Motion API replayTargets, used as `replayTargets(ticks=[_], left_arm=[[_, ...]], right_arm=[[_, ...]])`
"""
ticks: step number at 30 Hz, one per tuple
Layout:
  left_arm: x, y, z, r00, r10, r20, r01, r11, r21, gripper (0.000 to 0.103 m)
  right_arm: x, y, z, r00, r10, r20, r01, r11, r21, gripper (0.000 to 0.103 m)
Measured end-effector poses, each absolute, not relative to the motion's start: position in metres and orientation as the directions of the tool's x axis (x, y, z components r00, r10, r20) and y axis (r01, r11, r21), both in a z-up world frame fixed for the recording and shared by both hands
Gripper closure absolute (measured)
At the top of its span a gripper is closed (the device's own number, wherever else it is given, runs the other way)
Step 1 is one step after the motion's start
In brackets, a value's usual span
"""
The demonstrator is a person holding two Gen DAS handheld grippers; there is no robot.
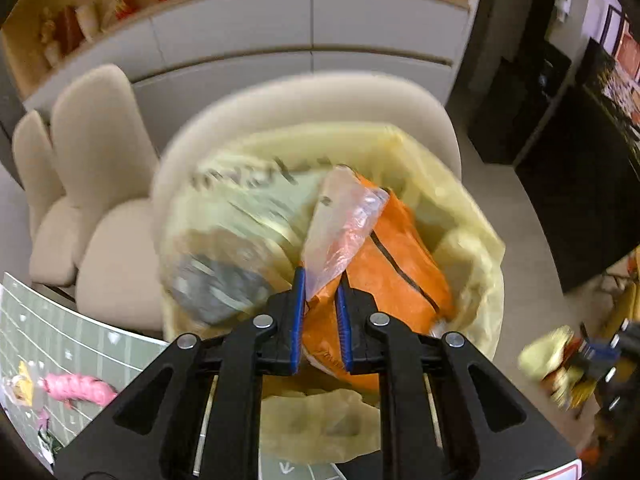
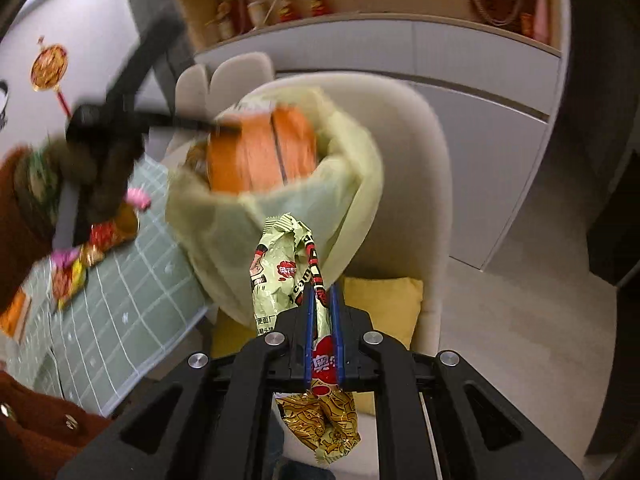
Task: Collect trash
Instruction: 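Carry both items to the yellow trash bag and open both tools to drop them, then grasp the pink candy stick with the left tool while the right tool grasps the red cup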
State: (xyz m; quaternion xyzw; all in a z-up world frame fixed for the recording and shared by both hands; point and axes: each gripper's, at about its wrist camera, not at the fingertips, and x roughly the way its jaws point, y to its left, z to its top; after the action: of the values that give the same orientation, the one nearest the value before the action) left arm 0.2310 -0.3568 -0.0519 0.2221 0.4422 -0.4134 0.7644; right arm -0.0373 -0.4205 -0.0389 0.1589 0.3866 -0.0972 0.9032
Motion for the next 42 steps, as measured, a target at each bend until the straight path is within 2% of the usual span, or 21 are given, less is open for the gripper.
replayTargets(ticks=[2,4,5,7,13,17,20,24,27,33,34,35,37,42], left_arm=[[0.239,-0.351,-0.054,0.219,-0.481,-0.849,0.830,0.549,-0.097,0.086],[0.249,-0.339,-0.050,0.175,-0.523,-0.834,0.808,0.561,-0.182,0.071],[0.257,-0.330,-0.045,0.148,-0.557,-0.817,0.784,0.570,-0.246,0.067],[0.263,-0.312,-0.035,0.160,-0.595,-0.788,0.747,0.595,-0.297,0.057],[0.257,-0.243,-0.009,0.348,-0.585,-0.733,0.633,0.723,-0.277,0.054],[0.241,-0.208,-0.015,0.394,-0.554,-0.733,0.562,0.777,-0.284,0.052],[0.225,-0.174,-0.025,0.419,-0.516,-0.747,0.526,0.808,-0.263,0.052],[0.210,-0.143,-0.042,0.431,-0.454,-0.780,0.493,0.842,-0.218,0.052],[0.208,-0.124,-0.054,0.413,-0.429,-0.803,0.436,0.868,-0.239,0.052],[0.195,-0.093,-0.059,0.440,-0.421,-0.793,0.365,0.891,-0.271,0.051],[0.196,-0.090,-0.059,0.445,-0.419,-0.791,0.357,0.893,-0.273,0.050],[0.192,-0.084,-0.058,0.452,-0.415,-0.790,0.343,0.898,-0.276,0.049],[0.185,-0.073,-0.059,0.462,-0.408,-0.787,0.317,0.905,-0.283,0.048],[0.156,-0.038,-0.062,0.491,-0.358,-0.794,0.237,0.932,-0.274,0.048]], right_arm=[[-0.028,-0.424,-0.029,0.703,-0.048,-0.710,0.289,0.931,0.223,0.093],[-0.010,-0.424,-0.015,0.727,-0.047,-0.685,0.259,0.943,0.210,0.093],[0.001,-0.424,-0.008,0.738,-0.039,-0.674,0.239,0.949,0.206,0.093],[0.022,-0.422,0.003,0.757,-0.024,-0.653,0.199,0.960,0.195,0.093],[0.125,-0.412,0.025,0.788,0.059,-0.613,0.053,0.985,0.164,0.093],[0.191,-0.403,-0.019,0.647,0.078,-0.759,0.014,0.993,0.114,0.093],[0.203,-0.398,-0.060,0.523,0.062,-0.850,0.008,0.997,0.077,0.093],[0.203,-0.402,-0.092,0.423,0.041,-0.905,0.027,0.998,0.058,0.093],[0.199,-0.407,-0.102,0.380,0.029,-0.924,0.041,0.998,0.047,0.093],[0.181,-0.403,-0.076,0.473,0.039,-0.880,0.046,0.997,0.068,0.093],[0.176,-0.402,-0.070,0.493,0.033,-0.869,0.047,0.997,0.065,0.090],[0.170,-0.399,-0.062,0.514,0.018,-0.858,0.047,0.998,0.049,0.079],[0.163,-0.394,-0.051,0.547,0.006,-0.837,0.038,0.999,0.032,0.064],[0.149,-0.379,-0.027,0.609,-0.001,-0.793,0.024,1.000,0.017,0.064]])
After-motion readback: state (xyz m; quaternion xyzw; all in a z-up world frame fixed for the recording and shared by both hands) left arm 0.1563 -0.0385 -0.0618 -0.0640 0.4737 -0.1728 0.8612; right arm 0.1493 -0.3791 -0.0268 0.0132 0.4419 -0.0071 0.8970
